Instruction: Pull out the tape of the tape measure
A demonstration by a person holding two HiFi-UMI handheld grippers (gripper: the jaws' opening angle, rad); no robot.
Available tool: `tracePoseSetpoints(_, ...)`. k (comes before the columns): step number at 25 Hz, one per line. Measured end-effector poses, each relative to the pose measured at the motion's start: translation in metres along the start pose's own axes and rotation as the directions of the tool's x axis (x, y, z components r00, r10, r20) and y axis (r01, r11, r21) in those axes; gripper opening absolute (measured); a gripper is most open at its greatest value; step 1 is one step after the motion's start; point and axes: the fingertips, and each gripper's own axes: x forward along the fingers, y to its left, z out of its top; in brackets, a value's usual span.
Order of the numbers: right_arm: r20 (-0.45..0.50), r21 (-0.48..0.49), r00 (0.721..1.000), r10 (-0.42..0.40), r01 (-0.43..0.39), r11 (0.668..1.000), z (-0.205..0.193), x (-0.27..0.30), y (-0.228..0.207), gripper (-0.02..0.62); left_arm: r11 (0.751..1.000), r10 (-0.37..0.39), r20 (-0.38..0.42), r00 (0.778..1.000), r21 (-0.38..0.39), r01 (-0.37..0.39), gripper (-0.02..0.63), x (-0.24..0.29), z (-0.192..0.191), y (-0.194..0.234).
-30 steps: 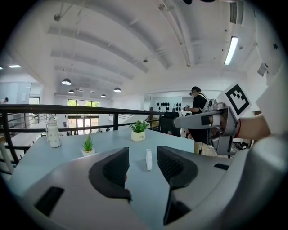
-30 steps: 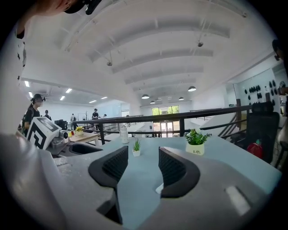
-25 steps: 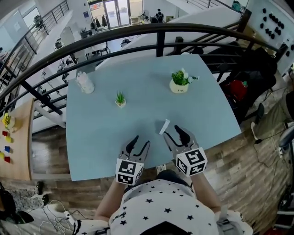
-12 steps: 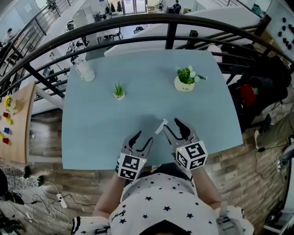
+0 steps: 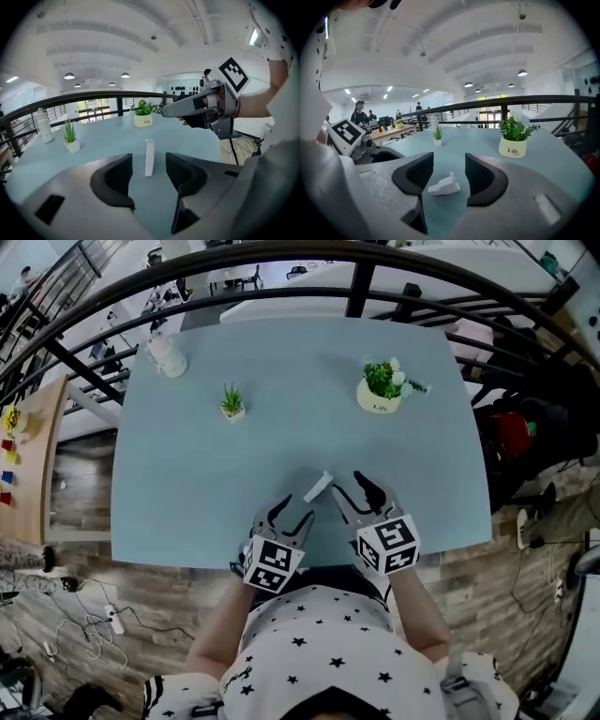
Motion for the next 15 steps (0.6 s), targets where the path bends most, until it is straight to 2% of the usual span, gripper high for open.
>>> tracePoseSetpoints(9,-0.078,-0.019,0.995,0.066,-0.068,0.998,-0.021,0.031,-0.015,0.195,1.000,0.004,-0.078,0.997,0.001,-0.004,0.202,0.047,-0.009,0.002)
tracePoseSetpoints(15,-0.161,-0.068,0.980,0.118,-0.130,0.989,-0.036,0.049,-0.013,0.195,1.000,0.002,-0.147,0.989,0.009,-0.001,0.202,0.070,-0.023,0.005)
